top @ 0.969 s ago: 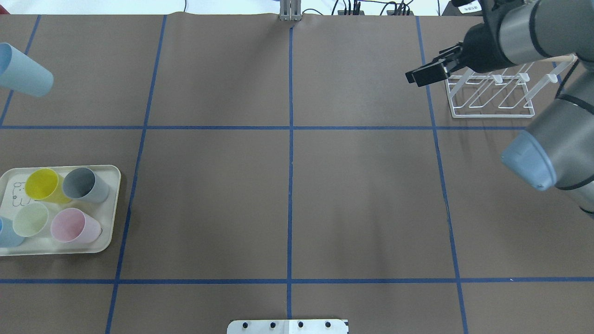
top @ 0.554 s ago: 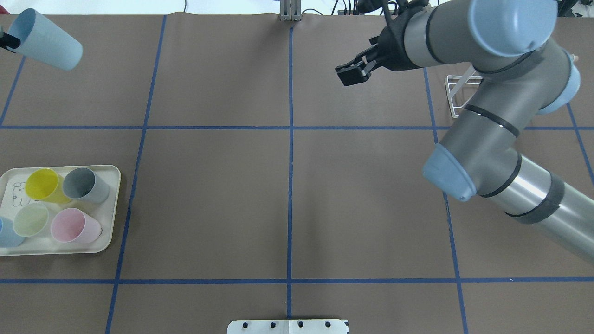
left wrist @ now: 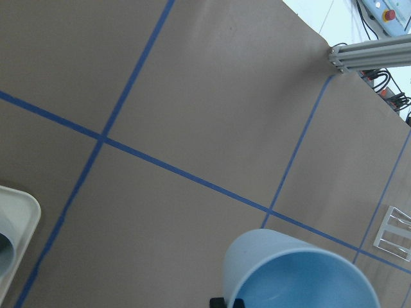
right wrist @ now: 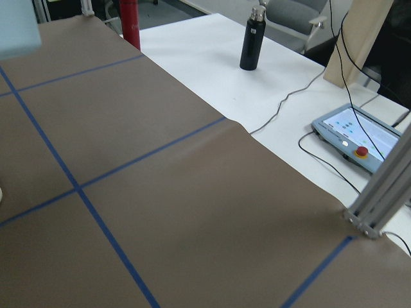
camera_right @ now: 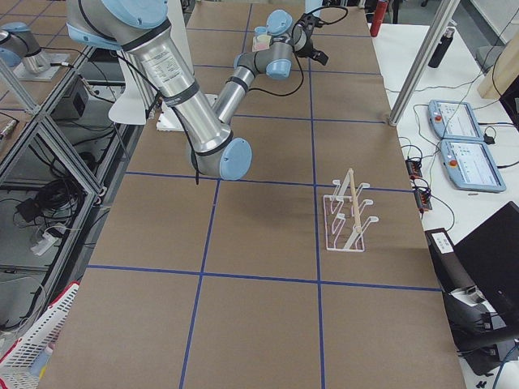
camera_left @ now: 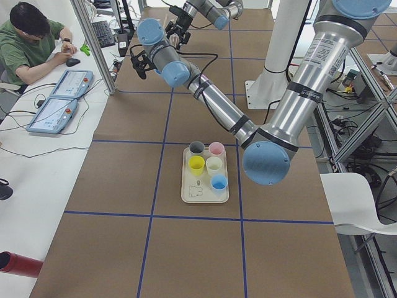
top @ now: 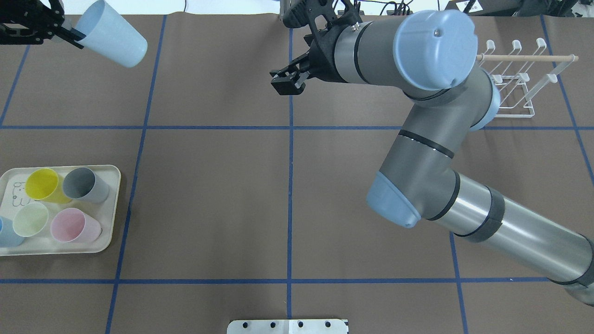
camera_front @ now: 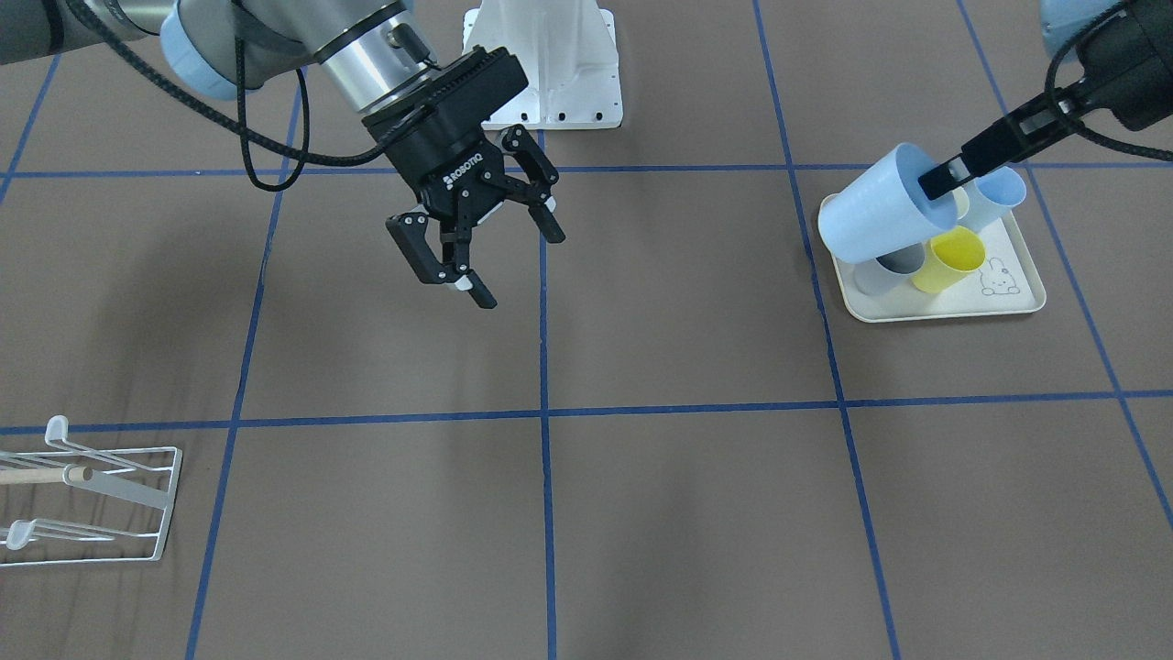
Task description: Transfer IKEA cup to right arm and place on rack
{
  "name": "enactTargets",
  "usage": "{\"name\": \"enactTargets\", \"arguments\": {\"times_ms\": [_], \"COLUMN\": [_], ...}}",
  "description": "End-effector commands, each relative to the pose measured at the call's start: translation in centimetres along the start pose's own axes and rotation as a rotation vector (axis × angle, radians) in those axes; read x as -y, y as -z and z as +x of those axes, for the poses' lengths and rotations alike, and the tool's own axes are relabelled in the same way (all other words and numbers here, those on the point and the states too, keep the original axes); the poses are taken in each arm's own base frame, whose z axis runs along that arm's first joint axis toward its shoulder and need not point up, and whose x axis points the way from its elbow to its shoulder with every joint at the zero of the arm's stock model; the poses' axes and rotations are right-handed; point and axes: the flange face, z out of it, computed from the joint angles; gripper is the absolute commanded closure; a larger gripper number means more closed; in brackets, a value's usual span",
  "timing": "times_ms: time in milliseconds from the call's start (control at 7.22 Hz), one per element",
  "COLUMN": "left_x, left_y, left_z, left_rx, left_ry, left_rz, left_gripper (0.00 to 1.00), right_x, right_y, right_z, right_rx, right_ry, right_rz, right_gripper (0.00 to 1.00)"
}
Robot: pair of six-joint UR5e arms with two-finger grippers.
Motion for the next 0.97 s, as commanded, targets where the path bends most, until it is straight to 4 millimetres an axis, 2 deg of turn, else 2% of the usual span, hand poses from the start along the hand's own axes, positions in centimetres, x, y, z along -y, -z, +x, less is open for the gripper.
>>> {"name": "enactTargets", "arguments": {"times_ms": [0, 138, 415, 554, 831], "left_x": [-1.3, -2.0, -3.4, -4.4, -5.7], "left_y": [-0.6, -0.6, -0.6, -1.8, -2.5], "left_z": [1.4, 2.0, 2.5, 3.1, 4.3], "left_rx": [0.004, 0.004, 0.001, 0.009, 0.010], "left_ry": [0.134, 0.145, 0.100, 0.073, 0.040], "left_rz": [-0.076, -0.105, -0.181, -0.202, -0.218], "left_gripper": [1.00, 1.00, 1.00, 1.00, 1.00], "right_x": [-1.3, -1.3, -1.3, -1.4, -0.2], "right_y": [-1.7, -1.7, -1.4, -1.1, -0.9], "right_z": [-3.0, -4.1, -7.2, -8.4, -11.3], "right_rx": [0.059, 0.046, 0.007, 0.008, 0.009], "right_ry": [0.057, 0.119, 0.097, 0.086, 0.068], "right_rz": [0.150, 0.181, 0.293, 0.326, 0.363], "right_gripper": [0.01, 0.01, 0.01, 0.01, 0.01]}}
